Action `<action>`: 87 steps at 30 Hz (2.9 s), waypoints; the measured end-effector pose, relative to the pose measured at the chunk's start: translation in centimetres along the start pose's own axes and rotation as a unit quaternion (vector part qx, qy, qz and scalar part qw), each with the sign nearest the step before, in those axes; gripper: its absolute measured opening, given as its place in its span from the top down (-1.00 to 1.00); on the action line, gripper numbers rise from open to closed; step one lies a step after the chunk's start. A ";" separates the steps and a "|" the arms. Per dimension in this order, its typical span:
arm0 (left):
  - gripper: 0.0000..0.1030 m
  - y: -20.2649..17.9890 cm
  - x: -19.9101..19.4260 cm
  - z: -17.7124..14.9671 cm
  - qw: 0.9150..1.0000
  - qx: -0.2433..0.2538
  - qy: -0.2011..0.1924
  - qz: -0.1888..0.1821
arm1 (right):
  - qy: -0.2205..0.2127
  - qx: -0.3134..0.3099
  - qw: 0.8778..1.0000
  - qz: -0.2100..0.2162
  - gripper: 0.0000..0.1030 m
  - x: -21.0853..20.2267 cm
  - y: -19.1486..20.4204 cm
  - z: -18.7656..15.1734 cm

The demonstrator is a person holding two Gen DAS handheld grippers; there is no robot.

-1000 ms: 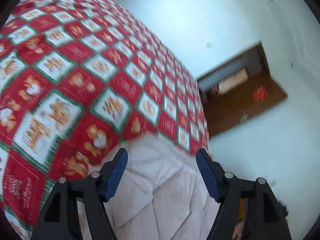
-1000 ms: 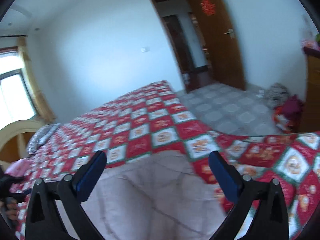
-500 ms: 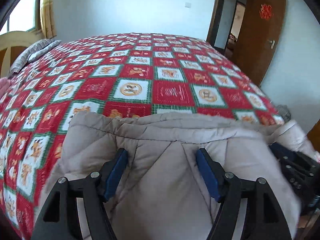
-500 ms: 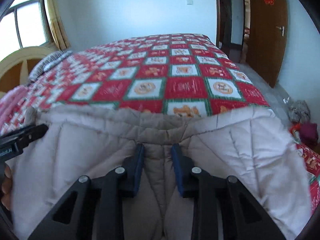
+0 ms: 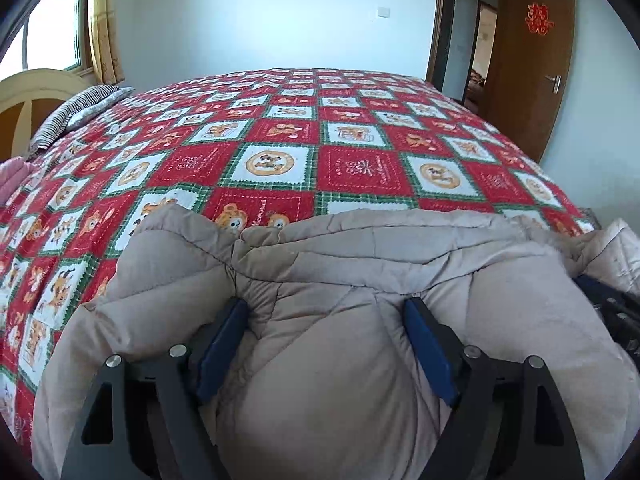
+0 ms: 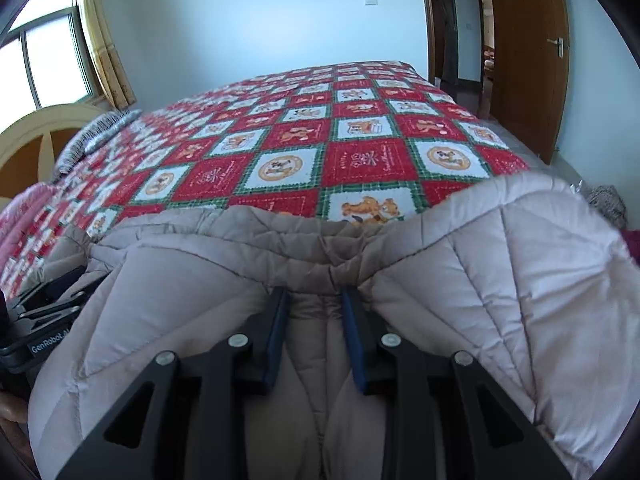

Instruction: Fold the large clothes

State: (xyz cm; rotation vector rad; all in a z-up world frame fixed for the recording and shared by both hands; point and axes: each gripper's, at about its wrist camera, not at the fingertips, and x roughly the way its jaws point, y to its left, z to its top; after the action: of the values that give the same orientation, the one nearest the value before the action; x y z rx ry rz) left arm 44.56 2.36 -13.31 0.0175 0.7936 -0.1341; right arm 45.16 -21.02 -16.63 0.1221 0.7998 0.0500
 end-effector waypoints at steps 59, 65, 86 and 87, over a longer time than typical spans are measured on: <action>-0.59 8.2 -17.2 -10.3 0.994 -0.096 -0.046 0.007 | -0.027 0.044 0.998 0.042 0.86 -2.6 2.9 -6.5; -0.59 12.0 -19.9 -17.2 0.972 -0.224 -0.049 -0.053 | -0.027 0.039 0.998 0.036 0.86 -2.6 3.2 -6.4; -0.89 11.5 -17.6 -19.1 0.940 -0.310 -0.125 -0.070 | -0.014 0.038 0.998 0.056 0.84 -5.5 7.5 -10.5; -0.90 11.5 -17.8 -19.2 0.937 -0.317 -0.131 -0.072 | -0.012 0.034 0.998 0.054 0.84 -5.4 7.6 -10.4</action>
State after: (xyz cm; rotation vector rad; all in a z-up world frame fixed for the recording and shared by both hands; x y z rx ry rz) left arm 20.05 17.07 -14.47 -0.6603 0.5417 -0.0133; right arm 33.91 -13.08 -19.00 0.2307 0.7704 0.1226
